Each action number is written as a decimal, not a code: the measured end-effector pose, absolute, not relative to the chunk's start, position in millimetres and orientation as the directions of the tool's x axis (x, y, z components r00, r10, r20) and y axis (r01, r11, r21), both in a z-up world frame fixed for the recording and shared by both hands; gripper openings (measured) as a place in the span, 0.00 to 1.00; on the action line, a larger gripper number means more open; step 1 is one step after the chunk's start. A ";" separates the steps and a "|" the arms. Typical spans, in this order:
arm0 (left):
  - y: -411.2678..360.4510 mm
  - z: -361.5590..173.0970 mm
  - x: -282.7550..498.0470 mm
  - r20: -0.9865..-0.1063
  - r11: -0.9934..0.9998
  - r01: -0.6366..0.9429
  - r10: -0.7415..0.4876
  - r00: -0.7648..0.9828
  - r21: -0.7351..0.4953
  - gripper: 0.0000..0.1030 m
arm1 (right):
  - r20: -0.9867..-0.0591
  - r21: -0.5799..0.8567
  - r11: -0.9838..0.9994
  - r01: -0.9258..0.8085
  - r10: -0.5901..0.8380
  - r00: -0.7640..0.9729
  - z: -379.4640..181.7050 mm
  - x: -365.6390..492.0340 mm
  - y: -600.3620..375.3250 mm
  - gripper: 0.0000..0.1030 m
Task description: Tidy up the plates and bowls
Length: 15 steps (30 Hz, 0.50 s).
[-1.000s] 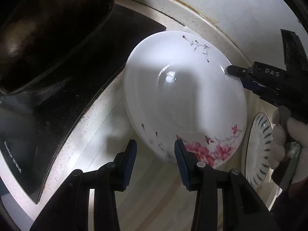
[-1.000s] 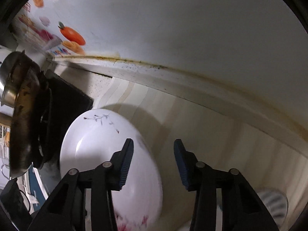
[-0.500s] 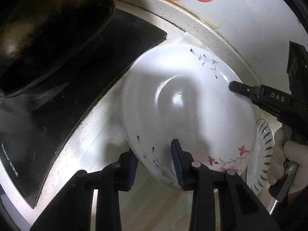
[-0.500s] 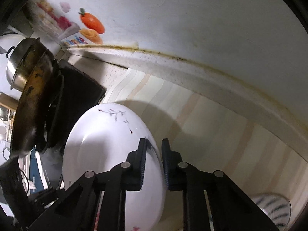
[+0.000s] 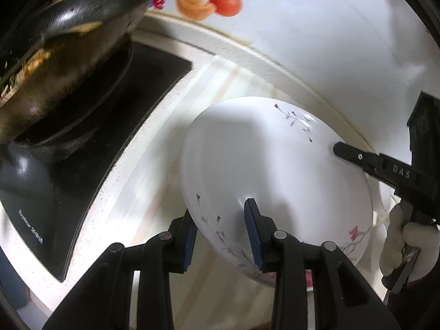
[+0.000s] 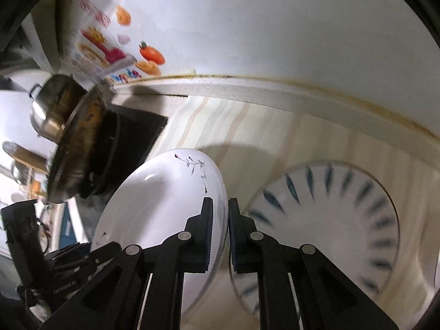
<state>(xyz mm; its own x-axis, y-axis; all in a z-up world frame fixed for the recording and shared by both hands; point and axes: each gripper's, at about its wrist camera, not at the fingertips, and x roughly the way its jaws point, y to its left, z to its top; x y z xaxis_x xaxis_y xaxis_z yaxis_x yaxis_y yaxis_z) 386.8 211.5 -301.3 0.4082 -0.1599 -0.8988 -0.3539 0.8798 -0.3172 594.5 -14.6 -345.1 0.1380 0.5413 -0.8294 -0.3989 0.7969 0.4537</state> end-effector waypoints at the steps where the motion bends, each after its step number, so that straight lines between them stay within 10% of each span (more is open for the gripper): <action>1: 208.6 -296.2 384.6 -0.897 0.885 -0.339 -0.164 0.411 -0.318 0.30 | -0.822 0.464 0.796 -0.389 0.551 0.146 -338.3 586.0 -24.5 0.12; 15: 140.4 -245.6 337.8 -0.897 0.949 -0.099 -0.245 0.368 -0.300 0.30 | -0.773 0.546 0.802 -0.242 0.594 0.224 -286.1 428.8 -152.3 0.12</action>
<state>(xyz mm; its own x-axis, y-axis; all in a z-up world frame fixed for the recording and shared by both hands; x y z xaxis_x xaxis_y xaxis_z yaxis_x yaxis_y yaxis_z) 337.8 140.4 -245.6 0.3684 -0.2450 -0.8968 -0.0993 0.9488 -0.3000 428.8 -152.3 -286.1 0.2235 0.5941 -0.7727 -0.2424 0.8018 0.5463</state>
